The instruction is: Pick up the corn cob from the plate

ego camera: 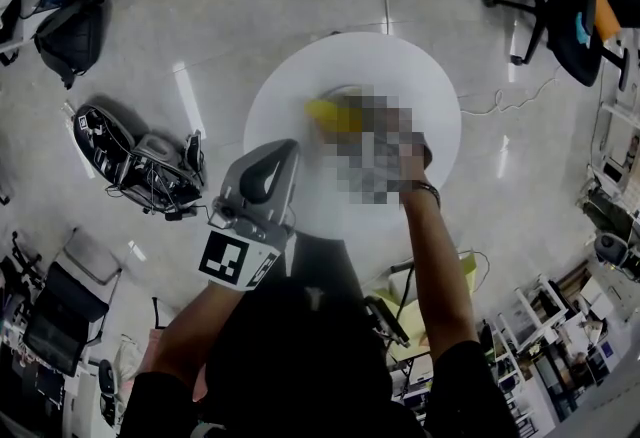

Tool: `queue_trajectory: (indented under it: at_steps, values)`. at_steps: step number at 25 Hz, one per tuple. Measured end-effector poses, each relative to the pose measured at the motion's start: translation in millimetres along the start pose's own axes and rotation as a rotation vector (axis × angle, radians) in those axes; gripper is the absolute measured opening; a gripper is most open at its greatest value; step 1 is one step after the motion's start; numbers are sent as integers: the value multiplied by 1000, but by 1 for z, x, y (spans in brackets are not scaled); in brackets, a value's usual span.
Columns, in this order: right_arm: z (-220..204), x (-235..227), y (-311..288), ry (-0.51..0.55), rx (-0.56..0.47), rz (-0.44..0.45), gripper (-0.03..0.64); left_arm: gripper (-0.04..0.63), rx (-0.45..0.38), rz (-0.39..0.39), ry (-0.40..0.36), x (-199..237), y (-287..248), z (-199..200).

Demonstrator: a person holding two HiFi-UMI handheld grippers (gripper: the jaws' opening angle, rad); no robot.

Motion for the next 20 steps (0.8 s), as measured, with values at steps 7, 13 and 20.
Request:
queue_trajectory:
  at_steps: [7,13,20]
  values:
    - [-1,1,1,-1,-17,14,332,0,-2,-2,5,0,0,-3]
    - [1,8,1,12,-23,20,282,0,0,-3,6,1,2,-3]
    - [4,11,1,3,-30,20,247,0,-6,-5,9,1,3,-3]
Point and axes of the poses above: the fingertips, and each gripper's own axes: y backward along the fingers, x to its left, z out of its top, the point moved 4 cm from there along y, backward along the fingers, and after that the axes turned 2 degrees about -z, right-handed, at the moved point
